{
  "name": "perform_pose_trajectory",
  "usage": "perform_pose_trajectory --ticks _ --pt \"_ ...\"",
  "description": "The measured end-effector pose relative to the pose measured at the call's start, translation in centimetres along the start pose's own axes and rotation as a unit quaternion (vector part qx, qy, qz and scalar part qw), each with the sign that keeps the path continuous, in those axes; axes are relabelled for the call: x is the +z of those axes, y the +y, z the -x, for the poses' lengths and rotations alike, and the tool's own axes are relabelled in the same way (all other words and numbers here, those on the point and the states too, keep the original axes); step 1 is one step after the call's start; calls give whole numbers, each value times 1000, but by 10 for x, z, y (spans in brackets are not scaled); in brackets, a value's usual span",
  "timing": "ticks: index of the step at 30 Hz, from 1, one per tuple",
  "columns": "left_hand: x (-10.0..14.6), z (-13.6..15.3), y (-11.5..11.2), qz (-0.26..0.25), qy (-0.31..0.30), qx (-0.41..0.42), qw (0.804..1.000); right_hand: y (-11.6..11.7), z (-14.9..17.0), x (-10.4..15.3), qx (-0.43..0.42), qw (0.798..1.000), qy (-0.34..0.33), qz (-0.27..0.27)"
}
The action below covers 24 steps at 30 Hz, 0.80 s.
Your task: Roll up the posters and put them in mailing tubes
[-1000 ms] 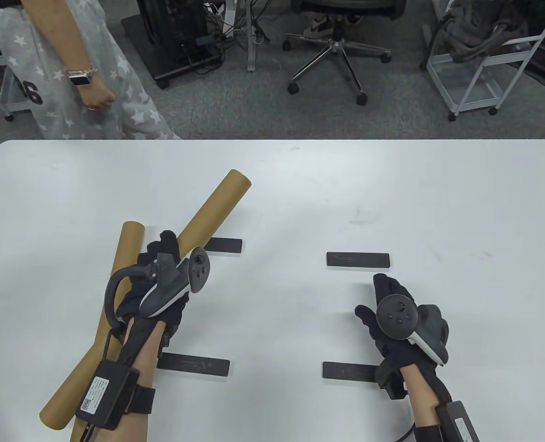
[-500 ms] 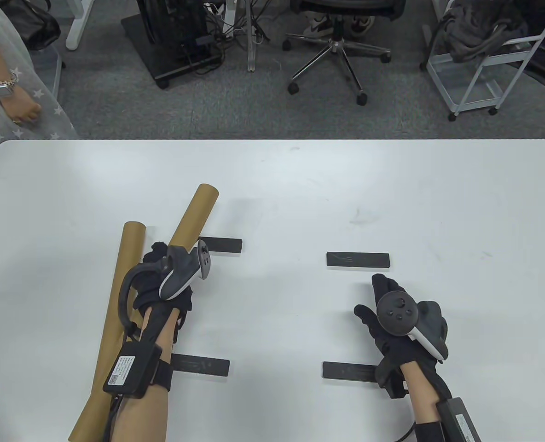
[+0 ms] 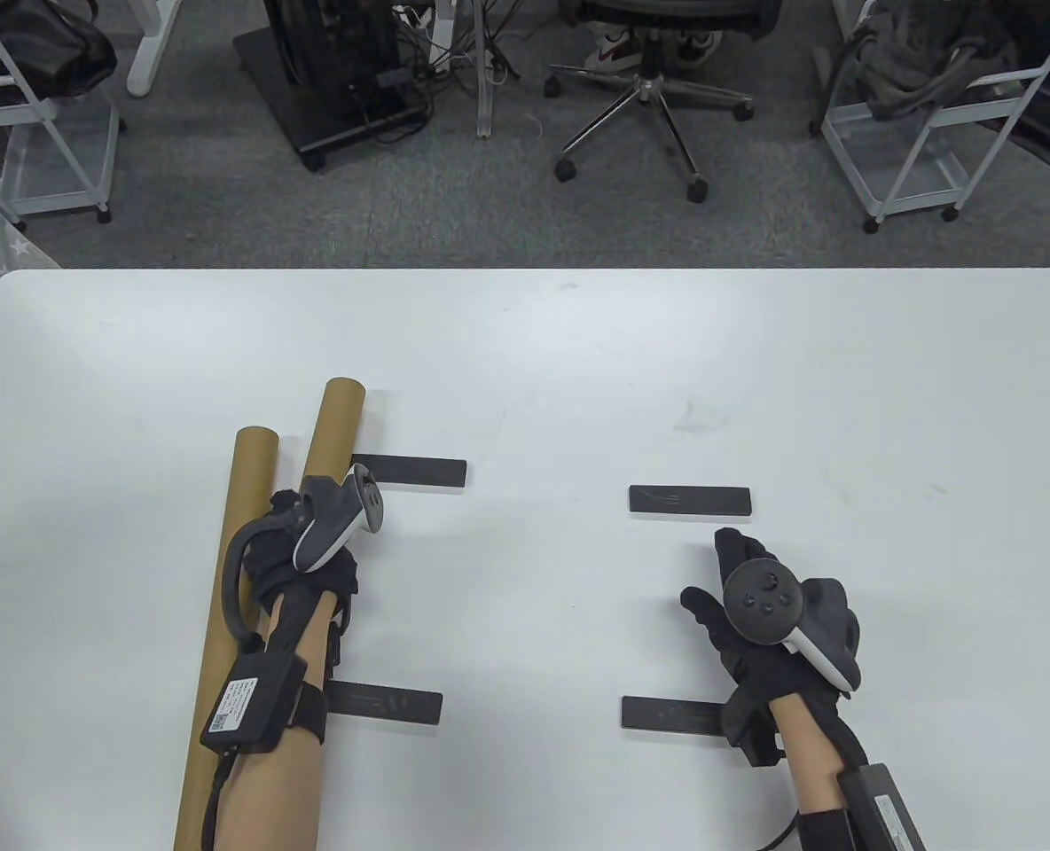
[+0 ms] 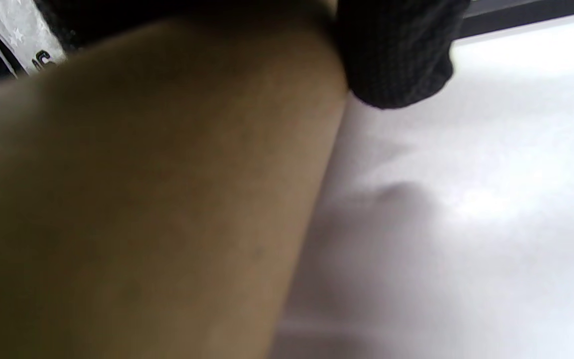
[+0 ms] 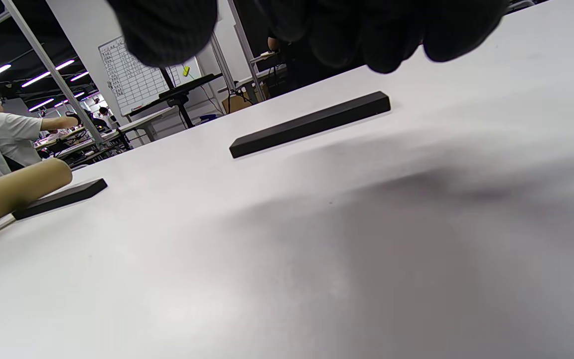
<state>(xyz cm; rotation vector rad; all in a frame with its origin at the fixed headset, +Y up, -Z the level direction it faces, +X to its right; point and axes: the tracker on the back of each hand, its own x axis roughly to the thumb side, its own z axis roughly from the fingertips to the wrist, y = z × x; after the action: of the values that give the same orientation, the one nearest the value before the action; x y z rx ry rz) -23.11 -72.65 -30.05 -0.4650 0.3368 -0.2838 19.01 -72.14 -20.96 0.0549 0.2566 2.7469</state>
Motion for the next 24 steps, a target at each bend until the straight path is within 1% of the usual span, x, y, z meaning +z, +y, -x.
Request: perform_pose_trajectory --ticks 4,6,9,15,18,22,24 --pt "-5 0 -12 3 3 1 1000 0 0 0 0 1000 -1 0" --pt "-6 0 -13 -7 0 -12 1000 0 0 0 -2 1000 -1 -1" --pt "-5 1 -13 -1 0 -6 1000 0 0 0 -3 1000 -1 0" --pt "-2 2 -14 -7 -10 2 1000 1 -1 1 -6 1000 -5 1" --pt "8 3 -5 -28 -26 -7 999 2 -1 1 2 1000 -3 4" --pt "28 6 11 -76 -49 11 996 3 -2 1 7 1000 -6 1" --pt "42 5 17 -110 -80 -1 991 3 -2 2 7 1000 -9 3"
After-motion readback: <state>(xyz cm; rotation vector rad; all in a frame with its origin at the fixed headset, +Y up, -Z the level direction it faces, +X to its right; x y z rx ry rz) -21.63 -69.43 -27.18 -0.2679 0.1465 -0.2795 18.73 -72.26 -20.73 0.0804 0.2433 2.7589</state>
